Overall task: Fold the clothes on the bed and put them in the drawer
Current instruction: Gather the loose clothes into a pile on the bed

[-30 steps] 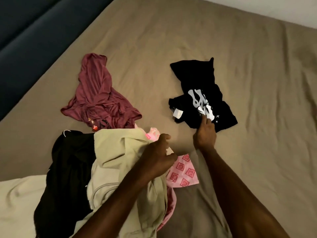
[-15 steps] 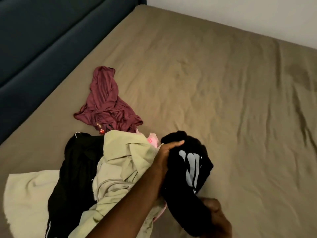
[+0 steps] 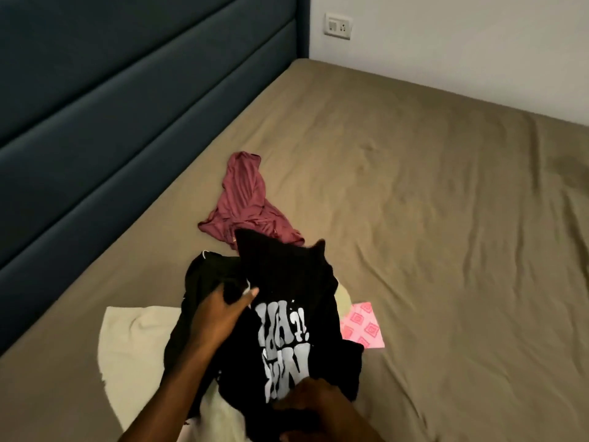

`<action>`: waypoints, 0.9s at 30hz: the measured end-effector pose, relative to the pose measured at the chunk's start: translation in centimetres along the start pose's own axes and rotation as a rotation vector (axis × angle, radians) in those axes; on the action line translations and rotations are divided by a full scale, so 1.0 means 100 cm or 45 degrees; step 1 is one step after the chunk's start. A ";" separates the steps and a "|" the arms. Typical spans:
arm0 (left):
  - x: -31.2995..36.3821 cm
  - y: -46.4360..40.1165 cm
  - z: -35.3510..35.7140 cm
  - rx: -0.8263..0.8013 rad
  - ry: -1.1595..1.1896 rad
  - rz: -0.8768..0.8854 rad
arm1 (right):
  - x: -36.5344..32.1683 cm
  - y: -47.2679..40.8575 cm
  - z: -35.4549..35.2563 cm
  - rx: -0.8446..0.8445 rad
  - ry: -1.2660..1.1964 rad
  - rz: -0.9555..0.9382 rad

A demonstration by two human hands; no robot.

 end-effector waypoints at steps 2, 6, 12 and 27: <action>-0.037 -0.018 0.000 0.024 -0.127 -0.023 | -0.017 -0.022 -0.002 0.257 -0.209 0.019; -0.058 -0.038 -0.001 0.094 0.096 -0.084 | -0.042 -0.071 -0.029 0.918 -0.128 0.137; -0.056 -0.084 -0.023 0.138 0.201 0.003 | -0.008 -0.247 -0.069 0.992 0.310 0.088; -0.055 -0.181 -0.078 -0.119 0.593 -0.075 | 0.051 -0.377 -0.093 0.991 -1.198 0.146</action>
Point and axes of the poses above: each hand's wrist, its own y-axis away from the middle knuckle, its own z-axis out of the palm, x = y × z, the point moved 3 cm from there along -y, towards the middle knuckle, and after that the axes turned 15 degrees about -z, right-handed, at the moved point
